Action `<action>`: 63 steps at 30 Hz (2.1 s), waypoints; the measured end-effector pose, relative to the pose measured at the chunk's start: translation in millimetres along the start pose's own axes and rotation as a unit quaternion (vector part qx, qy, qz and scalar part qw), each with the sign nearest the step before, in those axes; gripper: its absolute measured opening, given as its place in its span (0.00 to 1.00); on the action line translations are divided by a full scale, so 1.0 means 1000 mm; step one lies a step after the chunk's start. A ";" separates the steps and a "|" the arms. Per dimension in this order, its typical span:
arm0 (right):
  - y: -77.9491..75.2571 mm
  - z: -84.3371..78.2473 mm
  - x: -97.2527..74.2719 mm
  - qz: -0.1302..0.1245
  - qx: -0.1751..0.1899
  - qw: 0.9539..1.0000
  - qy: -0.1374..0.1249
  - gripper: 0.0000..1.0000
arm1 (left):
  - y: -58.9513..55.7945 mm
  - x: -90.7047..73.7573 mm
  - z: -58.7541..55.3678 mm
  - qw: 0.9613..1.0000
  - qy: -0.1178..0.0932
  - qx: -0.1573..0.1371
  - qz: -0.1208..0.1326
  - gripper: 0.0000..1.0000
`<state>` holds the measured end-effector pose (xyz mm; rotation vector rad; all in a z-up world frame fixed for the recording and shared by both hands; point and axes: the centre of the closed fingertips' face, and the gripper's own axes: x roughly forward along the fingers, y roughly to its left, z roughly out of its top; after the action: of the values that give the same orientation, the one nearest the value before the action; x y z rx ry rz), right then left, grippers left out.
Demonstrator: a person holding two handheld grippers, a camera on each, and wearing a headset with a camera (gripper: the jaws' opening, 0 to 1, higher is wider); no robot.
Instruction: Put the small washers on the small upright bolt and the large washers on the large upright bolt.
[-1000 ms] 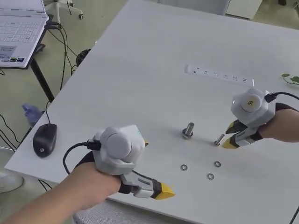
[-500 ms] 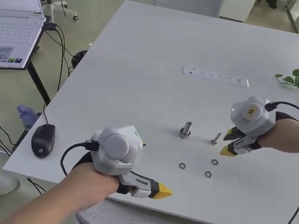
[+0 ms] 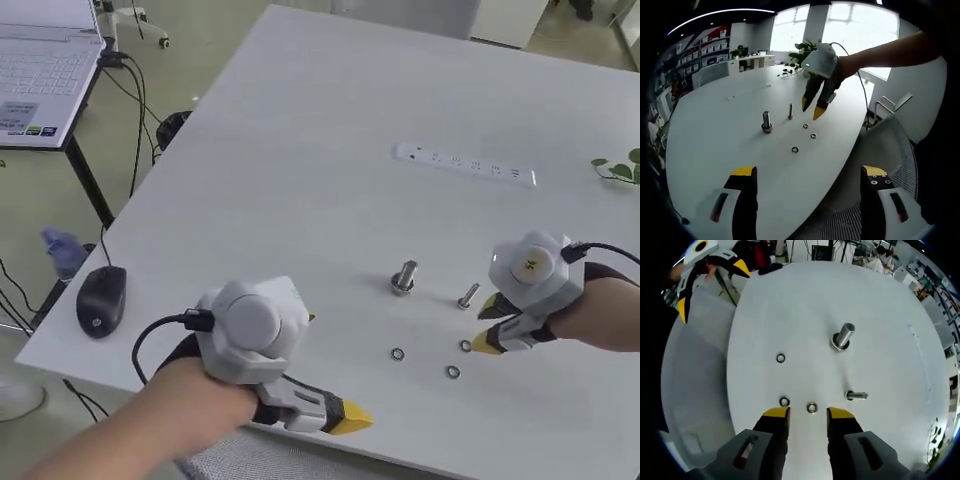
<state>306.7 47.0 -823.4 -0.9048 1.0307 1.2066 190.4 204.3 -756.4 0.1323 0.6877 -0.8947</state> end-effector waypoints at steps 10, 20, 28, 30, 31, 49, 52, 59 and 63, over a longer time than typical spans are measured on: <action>0.002 -0.010 0.017 -0.002 0.008 1.000 0.006 0.29 | 0.003 -0.002 -0.001 1.000 -0.001 0.004 0.006 0.85; -0.004 -0.017 0.032 -0.008 0.013 1.000 0.007 0.29 | 0.005 -0.001 -0.005 1.000 0.008 0.005 0.005 0.84; -0.012 -0.021 0.042 -0.004 0.013 1.000 0.010 0.28 | 0.011 -0.003 -0.004 1.000 0.009 0.000 0.011 0.84; -0.012 -0.022 0.044 -0.004 0.010 1.000 0.012 0.28 | 0.013 -0.003 -0.005 1.000 0.011 -0.001 0.012 0.83; -0.012 -0.022 0.044 -0.004 0.009 1.000 0.013 0.28 | 0.013 -0.003 -0.005 1.000 0.011 -0.002 0.012 0.83; -0.004 -0.022 0.042 -0.002 0.007 1.000 0.018 0.21 | 0.008 0.004 -0.009 1.000 0.015 -0.008 0.003 0.80; -0.003 -0.022 0.041 -0.004 0.006 1.000 0.019 0.18 | 0.009 0.003 -0.009 1.000 0.013 -0.010 0.003 0.80; -0.002 -0.022 0.042 -0.009 0.000 1.000 0.022 0.14 | 0.010 0.004 -0.009 1.000 0.014 -0.011 0.002 0.79; -0.005 -0.024 0.045 -0.009 -0.003 1.000 0.027 0.14 | 0.009 0.004 -0.008 1.000 0.012 -0.011 0.000 0.79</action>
<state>310.9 37.0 -873.4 -0.9548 1.0601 1.1757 195.1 210.1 -766.4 0.1242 0.7203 -0.8858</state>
